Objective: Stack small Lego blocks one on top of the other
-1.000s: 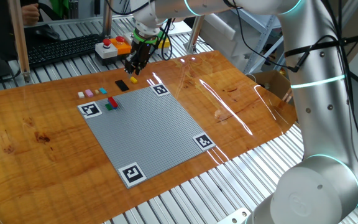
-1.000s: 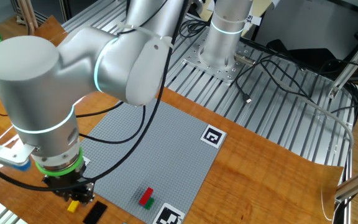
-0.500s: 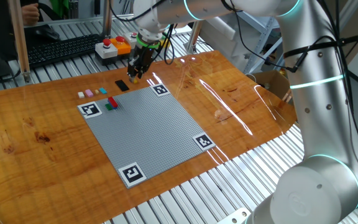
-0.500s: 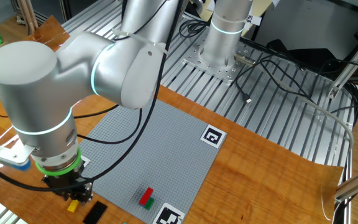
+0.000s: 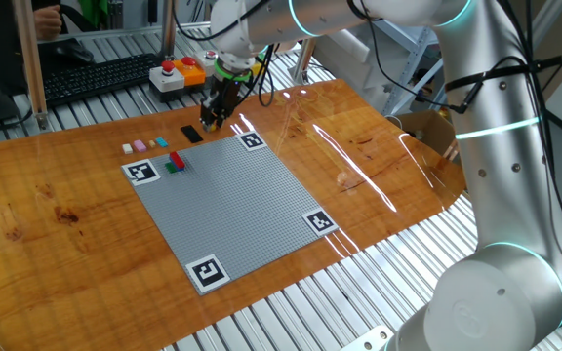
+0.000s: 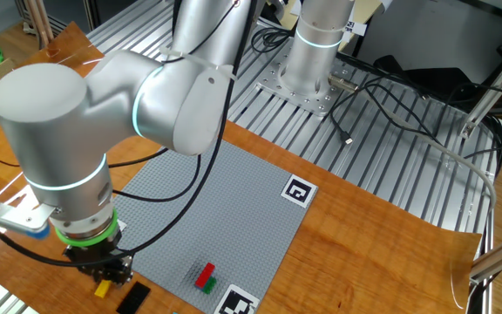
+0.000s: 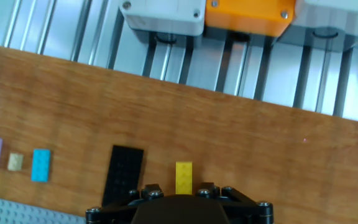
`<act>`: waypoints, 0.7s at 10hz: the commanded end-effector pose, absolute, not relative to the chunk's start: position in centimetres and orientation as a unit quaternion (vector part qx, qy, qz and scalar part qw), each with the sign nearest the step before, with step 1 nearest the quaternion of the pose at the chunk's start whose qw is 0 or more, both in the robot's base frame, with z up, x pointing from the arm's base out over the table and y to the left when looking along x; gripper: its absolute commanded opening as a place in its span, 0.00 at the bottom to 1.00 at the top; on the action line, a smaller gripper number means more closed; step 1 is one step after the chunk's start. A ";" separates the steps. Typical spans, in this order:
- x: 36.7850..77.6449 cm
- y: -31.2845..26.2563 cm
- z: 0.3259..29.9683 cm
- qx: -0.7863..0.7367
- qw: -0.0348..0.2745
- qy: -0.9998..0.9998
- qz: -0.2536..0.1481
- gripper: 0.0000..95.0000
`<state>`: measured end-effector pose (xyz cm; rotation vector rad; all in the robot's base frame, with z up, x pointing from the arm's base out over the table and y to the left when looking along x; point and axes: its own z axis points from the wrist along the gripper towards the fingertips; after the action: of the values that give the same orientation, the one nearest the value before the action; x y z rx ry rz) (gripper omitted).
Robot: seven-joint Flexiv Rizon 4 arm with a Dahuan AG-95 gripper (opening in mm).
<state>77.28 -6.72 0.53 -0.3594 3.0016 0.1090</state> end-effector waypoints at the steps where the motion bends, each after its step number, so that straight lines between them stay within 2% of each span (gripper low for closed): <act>1: 77.3 -6.7 0.6 -0.119 0.059 0.991 0.035 0.20; 3: 77.4 -6.7 0.6 -0.119 0.061 0.990 0.035 0.20; 4: 77.3 -6.7 0.6 -0.119 0.061 0.990 0.035 0.00; 7: 77.4 -6.7 0.7 -0.118 0.066 0.990 0.034 0.00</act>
<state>77.32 -6.69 0.66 -0.3571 2.9845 0.1028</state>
